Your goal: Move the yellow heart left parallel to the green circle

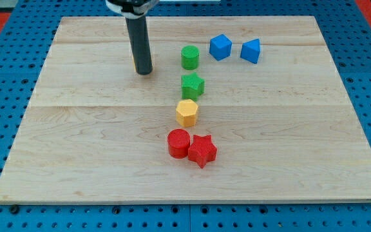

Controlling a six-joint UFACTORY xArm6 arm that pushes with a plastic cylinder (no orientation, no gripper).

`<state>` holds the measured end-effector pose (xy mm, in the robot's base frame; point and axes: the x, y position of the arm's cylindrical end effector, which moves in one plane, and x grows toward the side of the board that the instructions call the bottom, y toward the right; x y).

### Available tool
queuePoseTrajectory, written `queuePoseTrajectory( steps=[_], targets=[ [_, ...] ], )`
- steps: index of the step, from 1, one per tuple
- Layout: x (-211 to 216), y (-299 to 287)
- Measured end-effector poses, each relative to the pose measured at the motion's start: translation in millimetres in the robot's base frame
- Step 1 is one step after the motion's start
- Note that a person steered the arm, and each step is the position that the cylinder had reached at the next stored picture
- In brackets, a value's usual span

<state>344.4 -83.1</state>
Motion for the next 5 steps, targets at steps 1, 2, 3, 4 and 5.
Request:
queuePoseTrajectory(
  steps=[1,2,3,4,5],
  targets=[
    [-7.1,-1.6],
    [-7.1,-1.6],
    [2.2,-14.1],
    [3.6,-41.2],
    [-0.7,-42.3]
  ],
)
